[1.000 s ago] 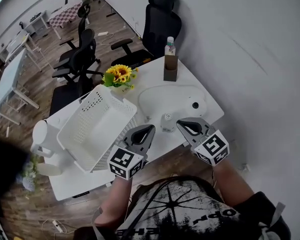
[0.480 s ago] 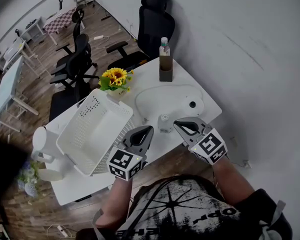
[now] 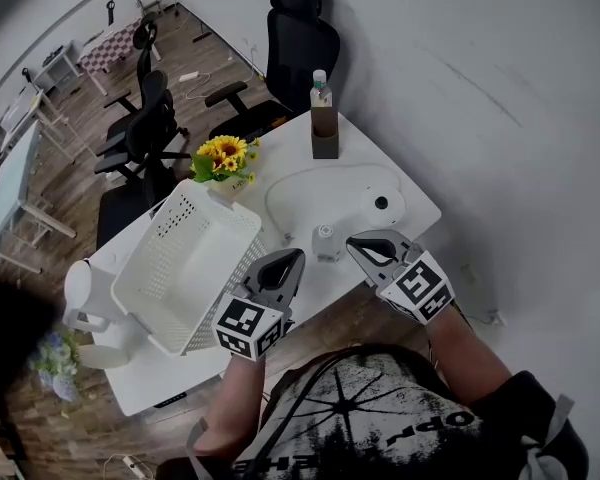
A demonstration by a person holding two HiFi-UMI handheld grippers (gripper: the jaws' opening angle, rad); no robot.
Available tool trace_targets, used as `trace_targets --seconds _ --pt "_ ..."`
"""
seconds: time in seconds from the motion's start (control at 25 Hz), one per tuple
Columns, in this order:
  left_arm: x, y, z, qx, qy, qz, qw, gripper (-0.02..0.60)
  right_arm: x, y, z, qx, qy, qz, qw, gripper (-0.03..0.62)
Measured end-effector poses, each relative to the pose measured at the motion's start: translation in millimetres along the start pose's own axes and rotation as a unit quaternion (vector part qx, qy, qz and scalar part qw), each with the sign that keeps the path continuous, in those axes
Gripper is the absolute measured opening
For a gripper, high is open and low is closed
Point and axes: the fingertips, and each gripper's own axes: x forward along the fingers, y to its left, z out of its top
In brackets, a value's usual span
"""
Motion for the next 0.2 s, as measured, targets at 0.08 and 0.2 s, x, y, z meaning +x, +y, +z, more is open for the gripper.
trace_targets --seconds 0.08,0.2 --pt "0.6 0.7 0.0 0.0 0.0 0.0 1.0 0.009 0.0 -0.4 0.1 0.0 0.0 -0.001 1.0 0.02" --pt "2.3 0.7 0.5 0.0 -0.002 -0.001 1.0 0.01 -0.3 -1.7 -0.9 -0.001 0.001 -0.002 1.0 0.021"
